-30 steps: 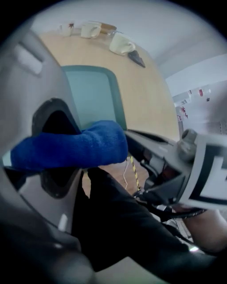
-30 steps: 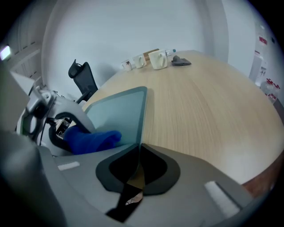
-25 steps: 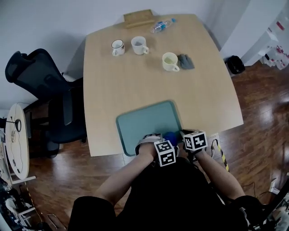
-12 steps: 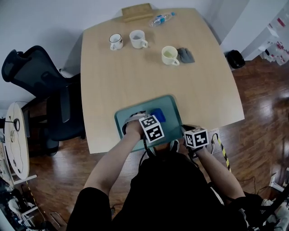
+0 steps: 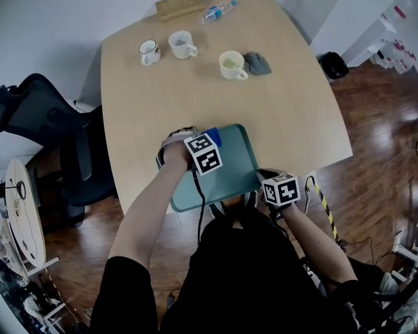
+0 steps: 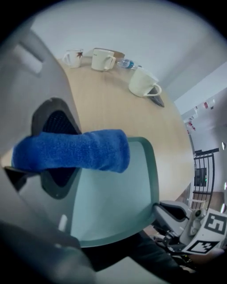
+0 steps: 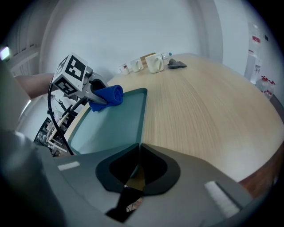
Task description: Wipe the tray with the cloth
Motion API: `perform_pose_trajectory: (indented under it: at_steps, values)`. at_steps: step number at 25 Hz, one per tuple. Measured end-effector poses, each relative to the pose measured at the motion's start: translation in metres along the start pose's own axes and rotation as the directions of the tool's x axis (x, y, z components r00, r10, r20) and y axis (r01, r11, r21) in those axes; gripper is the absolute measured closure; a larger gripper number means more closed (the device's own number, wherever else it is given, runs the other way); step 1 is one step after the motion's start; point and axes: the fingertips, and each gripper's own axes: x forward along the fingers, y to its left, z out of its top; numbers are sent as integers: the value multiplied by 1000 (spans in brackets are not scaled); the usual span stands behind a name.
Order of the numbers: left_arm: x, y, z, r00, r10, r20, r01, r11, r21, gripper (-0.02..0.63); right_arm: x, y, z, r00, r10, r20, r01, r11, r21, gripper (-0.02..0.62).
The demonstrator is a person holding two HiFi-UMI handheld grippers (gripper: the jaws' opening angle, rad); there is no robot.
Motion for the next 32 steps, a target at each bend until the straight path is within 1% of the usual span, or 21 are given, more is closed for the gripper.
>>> perform_pose_trajectory:
  at_steps: [3,6,9,14,16,21,24,28,30,32]
  values:
    - [3,13,6,999,43,-15,-42,999,25,449,3,0,5,1000,-23,3,23,1000,9,572]
    - [2,15,10,998,56,-27,-55,997,46,453,3,-2,8,999,-45,-1,45,999,8,571]
    - [0,7,10,997,77,-18,-76,995,58,454,4,-2,8,999,-46,3,46,999,3,571]
    - [-5,-22,12,995,98,-8,-97,992,76,454,5,-4,7,999,-47,0,47,999,0,571]
    - [-9,-38,13,997,83,7,-83,994,74,454,5,-5,7,999,-48,0,48,999,-2,571]
    - [-22,-92,12,999,-3,48,0,998,64,454,7,-7,5,999,-50,-6,50,999,-6,571]
    - [-30,-128,9,998,-47,51,42,994,97,454,6,-7,6,999,-52,-1,52,999,-14,571]
    - [-39,-167,3,992,-121,35,115,982,148,454,5,-6,9,998,-63,3,64,998,-20,571]
    - [-40,-177,1,989,-141,39,133,977,164,459,6,-6,9,998,-62,6,62,998,-26,571]
    - [-38,-176,-1,990,-135,43,125,976,178,457,6,-6,8,998,-65,8,65,997,-35,571]
